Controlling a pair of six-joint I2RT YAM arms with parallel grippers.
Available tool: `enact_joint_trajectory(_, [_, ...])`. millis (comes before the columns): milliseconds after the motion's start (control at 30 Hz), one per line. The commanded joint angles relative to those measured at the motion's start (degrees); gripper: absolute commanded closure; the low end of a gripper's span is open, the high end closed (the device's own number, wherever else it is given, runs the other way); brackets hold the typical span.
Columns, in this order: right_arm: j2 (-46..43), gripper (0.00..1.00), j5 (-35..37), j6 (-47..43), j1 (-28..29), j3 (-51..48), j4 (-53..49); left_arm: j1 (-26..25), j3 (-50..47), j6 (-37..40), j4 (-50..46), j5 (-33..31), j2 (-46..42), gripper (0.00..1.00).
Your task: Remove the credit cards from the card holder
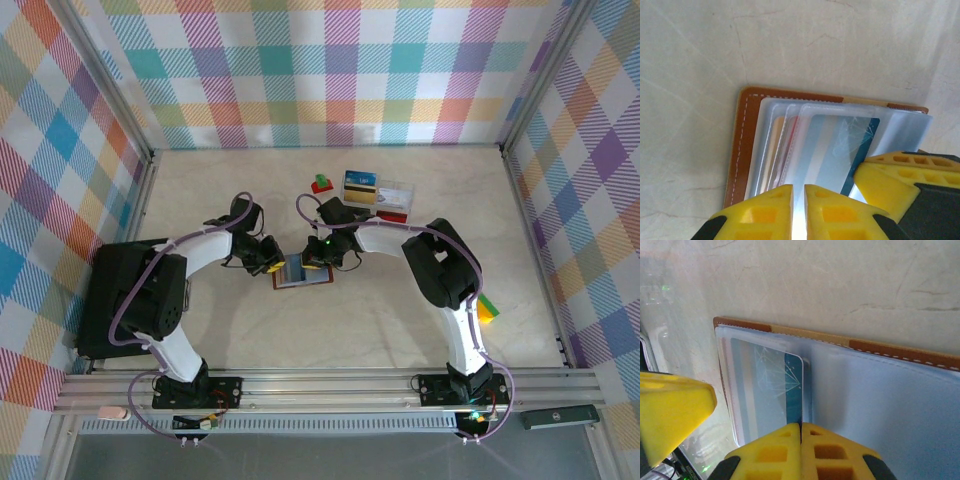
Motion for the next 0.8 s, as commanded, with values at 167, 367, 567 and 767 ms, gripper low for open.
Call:
enact_joint_trajectory(167, [-1.54,1.00,2.85,-0.33,-0.44,-0.20,-3.25,-0.76,0.57,1.37,-1.77,-0.78,3.39,0.87])
enact_joint_trajectory(367, [-3.17,1.00,4.74,0.32,-0.57,-1.71,-2.49,-0.76,0.15,1.50,-2.46,-2.24,3.17,0.88])
enact_joint_trajectory(567, [-2.65,0.98,3.01,0.78,-0.56,-1.72,-1.92,-0.76,1.26,2.05,-3.30,-2.15,3.05,0.88])
enact_joint_trajectory(767, [-1.77,0.96,1.63,0.70,-0.66,-1.37,-2.10,-0.85,6.10,4.19,-6.83,0.21,0.16,0.84])
